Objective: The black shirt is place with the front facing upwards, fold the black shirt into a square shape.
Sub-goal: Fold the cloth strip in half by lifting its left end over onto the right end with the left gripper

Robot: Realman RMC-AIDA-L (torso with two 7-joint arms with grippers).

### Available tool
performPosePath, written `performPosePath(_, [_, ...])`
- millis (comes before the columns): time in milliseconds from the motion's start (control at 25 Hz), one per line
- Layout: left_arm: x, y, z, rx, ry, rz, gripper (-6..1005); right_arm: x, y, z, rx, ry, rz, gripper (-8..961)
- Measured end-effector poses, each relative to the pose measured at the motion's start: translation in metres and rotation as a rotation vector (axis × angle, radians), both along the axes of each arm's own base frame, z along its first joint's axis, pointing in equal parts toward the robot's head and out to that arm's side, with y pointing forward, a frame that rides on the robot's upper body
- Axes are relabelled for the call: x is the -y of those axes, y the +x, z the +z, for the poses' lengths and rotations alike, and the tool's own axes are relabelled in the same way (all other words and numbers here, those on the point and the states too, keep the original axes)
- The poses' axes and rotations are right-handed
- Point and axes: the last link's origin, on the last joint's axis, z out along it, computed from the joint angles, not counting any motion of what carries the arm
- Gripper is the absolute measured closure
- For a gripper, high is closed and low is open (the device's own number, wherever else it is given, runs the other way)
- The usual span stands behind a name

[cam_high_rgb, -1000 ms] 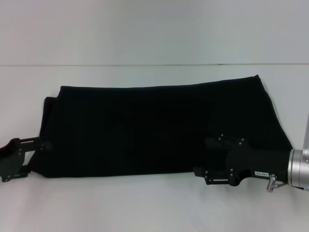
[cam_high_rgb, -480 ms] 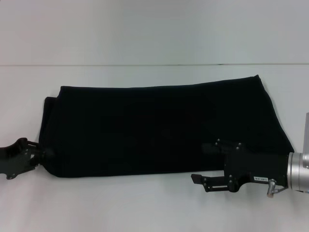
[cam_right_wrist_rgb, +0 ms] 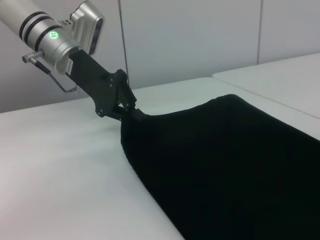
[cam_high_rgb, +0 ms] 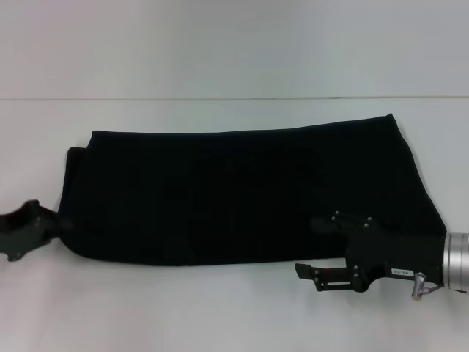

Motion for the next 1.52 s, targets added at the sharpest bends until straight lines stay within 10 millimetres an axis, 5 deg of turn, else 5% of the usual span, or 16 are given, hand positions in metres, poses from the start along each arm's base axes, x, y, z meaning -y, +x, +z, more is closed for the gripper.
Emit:
performPosePath(440, [-0.027, -0.016, 0.083, -0.176, 0.156, -0.002, 986, 0.012, 0.015, 0.010, -0.014, 0.003, -0.037, 8])
performPosePath(720, [-0.030, -0.011, 0.092, -0.153, 0.177, -0.012, 986, 0.020, 0.026, 0.016, -0.020, 0.022, -0.071, 8])
performPosePath(840, [-0.040, 0.012, 0.087, -0.081, 0.164, -0.088, 986, 0.023, 0.031, 0.018, -0.029, 0.035, -0.090, 8])
performPosePath(1120, [-0.079, 0.118, 0.059, 0.175, 0.112, -0.396, 986, 0.034, 0.041, 0.025, -0.065, 0.062, -0.137, 8])
performPosePath(1320, [-0.098, 0.201, 0.003, 0.248, 0.007, -0.591, 986, 0.041, 0.047, 0.029, -0.082, 0.075, -0.161, 8])
performPosePath(1520, [-0.087, 0.242, -0.067, 0.255, -0.092, -0.681, 986, 0.047, 0.049, 0.031, -0.091, 0.068, -0.160, 8])
